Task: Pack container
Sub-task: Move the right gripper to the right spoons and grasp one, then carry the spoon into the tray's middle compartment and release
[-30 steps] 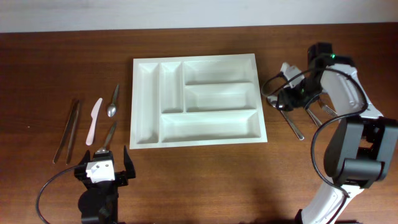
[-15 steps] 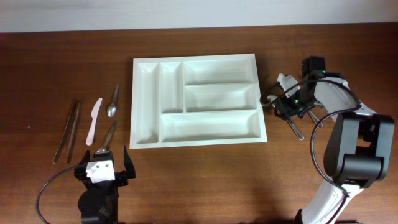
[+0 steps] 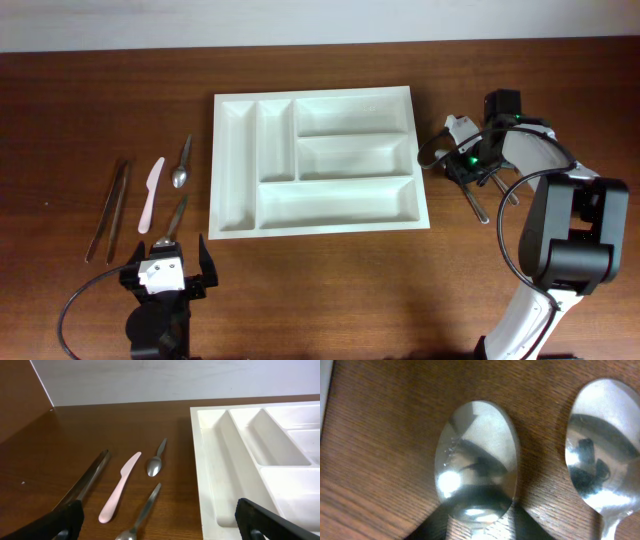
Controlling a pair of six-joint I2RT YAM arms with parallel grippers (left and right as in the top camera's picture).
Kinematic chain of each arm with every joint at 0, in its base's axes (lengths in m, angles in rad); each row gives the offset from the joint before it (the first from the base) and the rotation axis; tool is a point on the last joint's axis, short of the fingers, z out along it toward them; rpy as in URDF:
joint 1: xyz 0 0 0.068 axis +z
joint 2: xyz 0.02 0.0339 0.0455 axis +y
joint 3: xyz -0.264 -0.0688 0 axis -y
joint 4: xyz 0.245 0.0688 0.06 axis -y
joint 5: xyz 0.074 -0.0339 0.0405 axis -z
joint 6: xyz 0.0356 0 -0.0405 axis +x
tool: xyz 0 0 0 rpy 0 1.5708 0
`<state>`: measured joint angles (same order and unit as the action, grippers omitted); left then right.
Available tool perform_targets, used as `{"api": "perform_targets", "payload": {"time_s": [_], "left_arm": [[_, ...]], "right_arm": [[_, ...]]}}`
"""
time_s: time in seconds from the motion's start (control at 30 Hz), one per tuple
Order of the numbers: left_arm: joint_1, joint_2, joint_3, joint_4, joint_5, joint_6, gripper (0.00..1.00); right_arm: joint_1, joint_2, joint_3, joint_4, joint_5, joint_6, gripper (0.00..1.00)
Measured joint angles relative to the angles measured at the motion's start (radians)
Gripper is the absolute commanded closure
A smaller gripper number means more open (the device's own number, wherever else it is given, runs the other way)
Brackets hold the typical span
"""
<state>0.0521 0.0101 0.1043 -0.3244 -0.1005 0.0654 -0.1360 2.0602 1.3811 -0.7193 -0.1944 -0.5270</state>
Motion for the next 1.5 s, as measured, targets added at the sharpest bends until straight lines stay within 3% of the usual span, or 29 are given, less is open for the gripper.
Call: {"api": "perform_targets", "payload": {"time_s": [0.33, 0.73, 0.93, 1.03, 1.3, 1.5], "left_arm": [[0.000, 0.000, 0.000, 0.000, 0.000, 0.000, 0.01], [0.000, 0.000, 0.000, 0.000, 0.000, 0.000, 0.01], [0.000, 0.000, 0.000, 0.000, 0.000, 0.000, 0.01], [0.000, 0.000, 0.000, 0.000, 0.000, 0.000, 0.01], [0.000, 0.000, 0.000, 0.000, 0.000, 0.000, 0.01], [0.000, 0.000, 0.000, 0.000, 0.000, 0.000, 0.01]], "right_arm": [[0.012, 0.021, 0.079, -0.104, -0.001, 0.049, 0.96], [0.103, 0.020, 0.731, -0.452, -0.003, 0.044, 0.96], [0.225, 0.018, 0.809, -0.541, -0.149, -0.185, 0.96], [0.296, 0.019, 0.806, -0.605, -0.231, -0.370, 0.96], [0.420, 0.019, 0.689, -0.612, -0.286, -0.746, 0.96], [0.433, 0.023, 0.566, -0.514, -0.290, -0.855, 0.96]]}}
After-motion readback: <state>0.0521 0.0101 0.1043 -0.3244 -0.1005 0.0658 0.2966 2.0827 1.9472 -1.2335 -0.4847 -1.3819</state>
